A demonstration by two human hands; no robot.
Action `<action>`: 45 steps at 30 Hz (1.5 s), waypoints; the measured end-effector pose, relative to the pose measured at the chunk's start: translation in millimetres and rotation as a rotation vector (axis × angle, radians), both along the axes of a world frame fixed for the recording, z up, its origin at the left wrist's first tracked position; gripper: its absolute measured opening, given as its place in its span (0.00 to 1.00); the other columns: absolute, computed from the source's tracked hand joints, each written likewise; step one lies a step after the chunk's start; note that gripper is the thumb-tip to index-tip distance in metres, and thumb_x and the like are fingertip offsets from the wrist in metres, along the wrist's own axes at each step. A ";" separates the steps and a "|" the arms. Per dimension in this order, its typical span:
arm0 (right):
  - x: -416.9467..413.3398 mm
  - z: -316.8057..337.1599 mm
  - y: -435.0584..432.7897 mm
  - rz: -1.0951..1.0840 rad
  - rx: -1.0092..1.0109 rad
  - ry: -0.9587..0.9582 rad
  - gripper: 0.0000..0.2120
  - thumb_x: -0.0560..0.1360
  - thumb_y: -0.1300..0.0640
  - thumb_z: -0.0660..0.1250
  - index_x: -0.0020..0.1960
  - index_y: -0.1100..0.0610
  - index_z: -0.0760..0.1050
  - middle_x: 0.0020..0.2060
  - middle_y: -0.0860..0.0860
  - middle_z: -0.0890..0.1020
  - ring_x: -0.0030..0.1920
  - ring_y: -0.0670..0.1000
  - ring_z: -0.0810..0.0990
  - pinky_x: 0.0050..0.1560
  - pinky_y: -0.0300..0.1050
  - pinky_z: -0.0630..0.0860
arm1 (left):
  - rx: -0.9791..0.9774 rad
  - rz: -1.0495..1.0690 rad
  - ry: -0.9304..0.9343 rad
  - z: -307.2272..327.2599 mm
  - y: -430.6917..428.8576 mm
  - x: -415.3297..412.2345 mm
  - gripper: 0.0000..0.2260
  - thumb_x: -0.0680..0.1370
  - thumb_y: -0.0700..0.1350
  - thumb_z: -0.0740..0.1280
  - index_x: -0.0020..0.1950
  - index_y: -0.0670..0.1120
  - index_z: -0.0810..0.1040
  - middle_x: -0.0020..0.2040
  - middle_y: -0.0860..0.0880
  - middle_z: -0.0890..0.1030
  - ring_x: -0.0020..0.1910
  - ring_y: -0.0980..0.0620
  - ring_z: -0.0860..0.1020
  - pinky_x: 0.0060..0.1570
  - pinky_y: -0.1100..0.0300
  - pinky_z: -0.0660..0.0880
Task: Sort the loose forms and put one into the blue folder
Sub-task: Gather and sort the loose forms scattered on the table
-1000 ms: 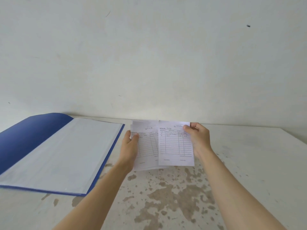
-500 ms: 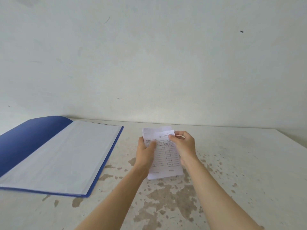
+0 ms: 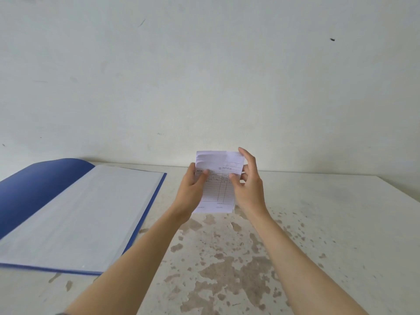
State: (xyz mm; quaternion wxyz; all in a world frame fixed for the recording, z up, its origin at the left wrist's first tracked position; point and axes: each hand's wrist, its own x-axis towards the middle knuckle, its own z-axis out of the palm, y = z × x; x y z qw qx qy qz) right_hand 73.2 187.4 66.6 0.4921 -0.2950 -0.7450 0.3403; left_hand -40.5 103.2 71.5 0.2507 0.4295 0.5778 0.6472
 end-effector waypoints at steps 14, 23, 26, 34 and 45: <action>6.4 -18.9 -1.7 -0.015 0.078 -0.119 0.21 0.77 0.62 0.63 0.68 0.49 0.65 0.55 0.47 0.76 0.47 0.47 0.75 0.41 0.30 0.69 | -0.076 -0.013 -0.040 -29.7 0.5 3.1 0.11 0.82 0.50 0.56 0.60 0.47 0.70 0.55 0.48 0.78 0.52 0.52 0.76 0.50 0.61 0.74; 4.9 -16.6 -4.3 -0.063 0.234 -0.145 0.22 0.78 0.65 0.60 0.69 0.50 0.69 0.60 0.48 0.74 0.52 0.44 0.75 0.47 0.21 0.67 | -0.070 0.020 -0.018 -26.8 2.7 7.3 0.10 0.82 0.49 0.57 0.55 0.45 0.72 0.45 0.51 0.76 0.42 0.56 0.75 0.41 0.65 0.71; 4.5 -17.3 -3.4 -0.059 0.147 -0.123 0.27 0.78 0.64 0.60 0.72 0.44 0.62 0.53 0.45 0.74 0.42 0.43 0.72 0.43 0.28 0.69 | -0.062 0.032 -0.024 -25.9 2.5 7.0 0.08 0.82 0.48 0.57 0.49 0.45 0.71 0.42 0.52 0.75 0.39 0.57 0.74 0.38 0.68 0.71; 9.4 -29.8 -10.3 -0.069 0.061 -0.180 0.28 0.79 0.66 0.59 0.73 0.45 0.57 0.28 0.49 0.66 0.26 0.47 0.66 0.29 0.37 0.66 | 0.096 0.213 0.277 -23.2 2.0 5.7 0.25 0.82 0.41 0.56 0.71 0.66 0.56 0.65 0.52 0.71 0.53 0.51 0.76 0.49 0.64 0.73; 12.7 -20.3 -10.5 -0.079 0.087 -0.203 0.22 0.79 0.66 0.58 0.68 0.48 0.63 0.41 0.63 0.78 0.40 0.57 0.78 0.40 0.52 0.76 | 0.073 0.312 0.595 -18.6 2.8 0.5 0.20 0.82 0.38 0.52 0.71 0.52 0.67 0.56 0.54 0.74 0.47 0.56 0.73 0.42 0.68 0.70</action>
